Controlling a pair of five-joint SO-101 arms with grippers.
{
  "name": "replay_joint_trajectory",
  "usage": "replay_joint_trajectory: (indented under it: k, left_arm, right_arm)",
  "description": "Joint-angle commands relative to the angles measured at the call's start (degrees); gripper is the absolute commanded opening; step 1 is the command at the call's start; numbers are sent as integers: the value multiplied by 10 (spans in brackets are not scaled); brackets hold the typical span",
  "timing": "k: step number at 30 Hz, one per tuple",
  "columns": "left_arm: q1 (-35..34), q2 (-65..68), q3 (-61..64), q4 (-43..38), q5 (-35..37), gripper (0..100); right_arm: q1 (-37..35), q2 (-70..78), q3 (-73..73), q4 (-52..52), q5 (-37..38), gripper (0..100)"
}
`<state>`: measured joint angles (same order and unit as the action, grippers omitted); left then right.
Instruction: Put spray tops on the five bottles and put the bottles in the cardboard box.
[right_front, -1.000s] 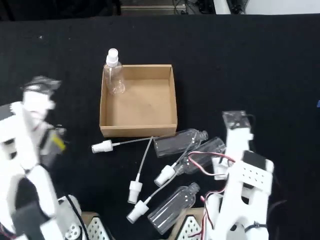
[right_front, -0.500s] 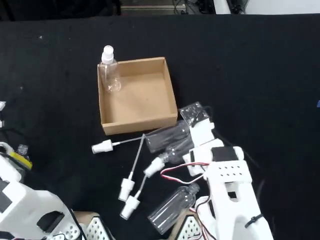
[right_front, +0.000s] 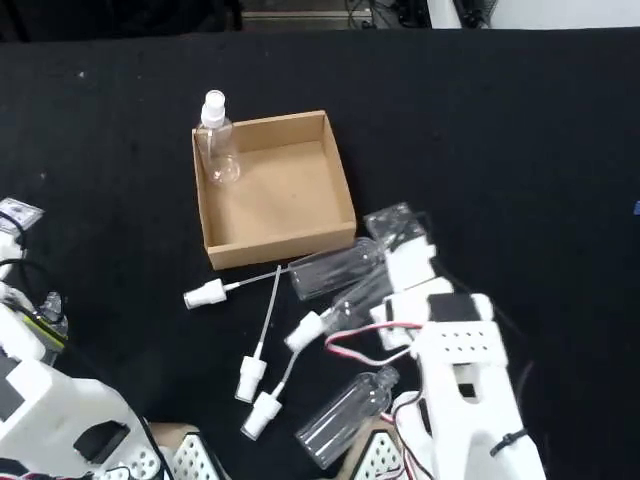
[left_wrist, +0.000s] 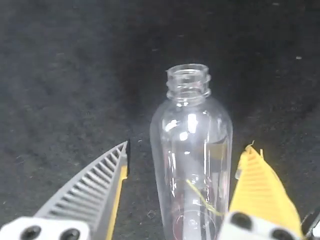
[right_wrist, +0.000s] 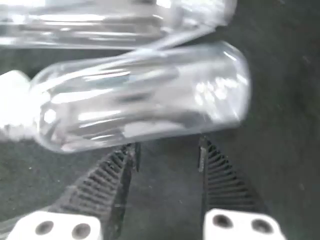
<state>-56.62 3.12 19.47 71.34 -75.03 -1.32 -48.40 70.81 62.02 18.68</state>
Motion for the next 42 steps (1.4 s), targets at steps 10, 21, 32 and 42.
replay_joint_trajectory:
  k: [10,21,32,42]
  left_arm:
    - [19,-4,30,-73,-10,317]
    - [27,-10,71,-68,-5,249]
    - [34,-42,82,-67,35,50]
    - [144,-256,132,-74,406,30]
  right_arm:
    - [46,-19,-223,170,34,181]
    - [45,-18,-267,166,29,181]
    - [45,-17,-268,113,-37,181]
    - [-23,139,-320,66,-92,181]
